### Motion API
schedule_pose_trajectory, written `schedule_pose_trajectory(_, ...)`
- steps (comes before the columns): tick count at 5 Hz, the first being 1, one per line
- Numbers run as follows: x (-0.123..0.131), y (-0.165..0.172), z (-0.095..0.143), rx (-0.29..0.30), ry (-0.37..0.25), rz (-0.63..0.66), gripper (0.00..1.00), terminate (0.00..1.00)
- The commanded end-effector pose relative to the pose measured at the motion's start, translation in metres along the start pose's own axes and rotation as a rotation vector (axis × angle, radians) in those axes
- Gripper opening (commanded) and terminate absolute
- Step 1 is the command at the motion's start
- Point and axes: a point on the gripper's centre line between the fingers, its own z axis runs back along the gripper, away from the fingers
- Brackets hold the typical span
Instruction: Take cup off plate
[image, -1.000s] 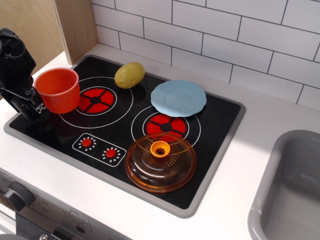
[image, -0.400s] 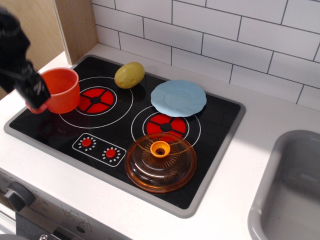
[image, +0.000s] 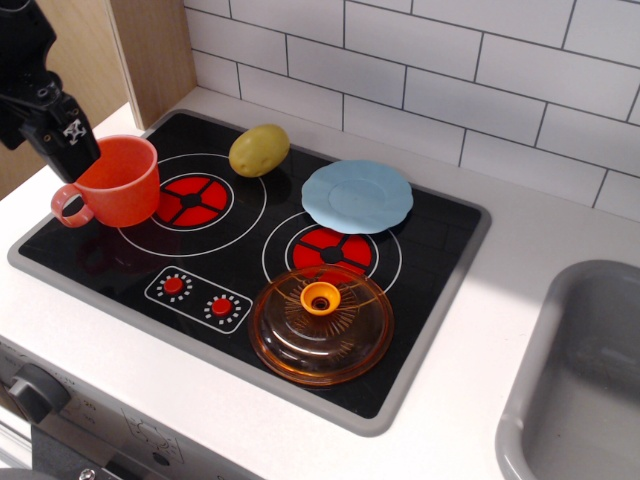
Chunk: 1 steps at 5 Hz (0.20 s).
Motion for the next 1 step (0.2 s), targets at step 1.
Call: schedule_pose_trajectory(1,0.0022,0.004,0.0143,0.035,-0.032,-0.002,1.0,1.0)
